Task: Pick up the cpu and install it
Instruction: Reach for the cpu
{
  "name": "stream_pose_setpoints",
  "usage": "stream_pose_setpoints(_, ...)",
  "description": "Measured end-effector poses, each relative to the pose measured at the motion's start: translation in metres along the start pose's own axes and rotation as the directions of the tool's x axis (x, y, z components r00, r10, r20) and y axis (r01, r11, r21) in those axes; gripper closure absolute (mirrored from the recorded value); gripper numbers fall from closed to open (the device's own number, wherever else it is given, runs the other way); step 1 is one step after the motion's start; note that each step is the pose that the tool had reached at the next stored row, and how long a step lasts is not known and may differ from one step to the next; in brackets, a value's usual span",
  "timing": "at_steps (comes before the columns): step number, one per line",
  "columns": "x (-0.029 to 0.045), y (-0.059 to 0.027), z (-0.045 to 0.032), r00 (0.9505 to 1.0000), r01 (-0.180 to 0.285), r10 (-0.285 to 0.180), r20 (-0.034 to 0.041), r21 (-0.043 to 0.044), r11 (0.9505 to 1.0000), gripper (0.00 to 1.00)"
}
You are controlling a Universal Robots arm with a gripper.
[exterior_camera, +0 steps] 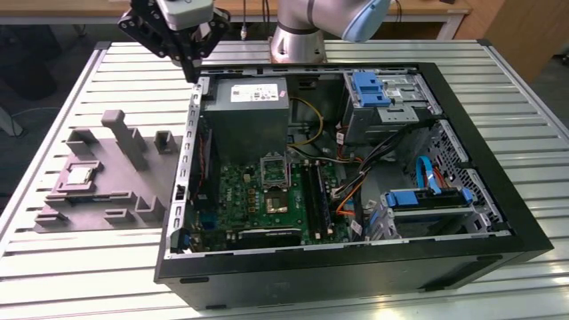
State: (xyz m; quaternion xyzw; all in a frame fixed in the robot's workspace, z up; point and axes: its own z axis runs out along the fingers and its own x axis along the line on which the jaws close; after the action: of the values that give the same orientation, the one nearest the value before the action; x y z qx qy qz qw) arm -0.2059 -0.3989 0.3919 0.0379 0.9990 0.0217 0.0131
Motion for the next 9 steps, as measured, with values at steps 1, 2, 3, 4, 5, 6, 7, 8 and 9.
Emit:
stream_pose_setpoints(1,0.0005,0.0,0.0,1.0,0.0,0.0,0.0,0.0,1.0,0.89)
stream_pose_setpoints(2,0.0011,-0.0001,0.0,1.0,0.0,0.0,0.0,0.0,1.0,0.89)
stream_pose_setpoints(3,0.0017,-0.0001,0.0,1.0,0.0,0.0,0.0,0.0,1.0,0.89)
stream_pose_setpoints(4,0.0023,-0.0002,0.0,1.0,0.0,0.0,0.0,0.0,1.0,0.89)
stream_pose_setpoints(5,0.003,-0.0002,0.0,1.0,0.0,0.0,0.0,0.0,1.0,0.89)
stream_pose_setpoints(6,0.0038,-0.0003,0.0,1.0,0.0,0.0,0.0,0.0,1.0,0.89)
stream_pose_setpoints(7,0.0046,-0.0004,0.0,1.0,0.0,0.0,0.0,0.0,1.0,0.89)
stream_pose_setpoints(8,0.0053,-0.0004,0.0,1.0,0.0,0.0,0.0,0.0,1.0,0.89)
stream_pose_setpoints(9,0.0061,-0.0005,0.0,1.0,0.0,0.0,0.0,0.0,1.0,0.89)
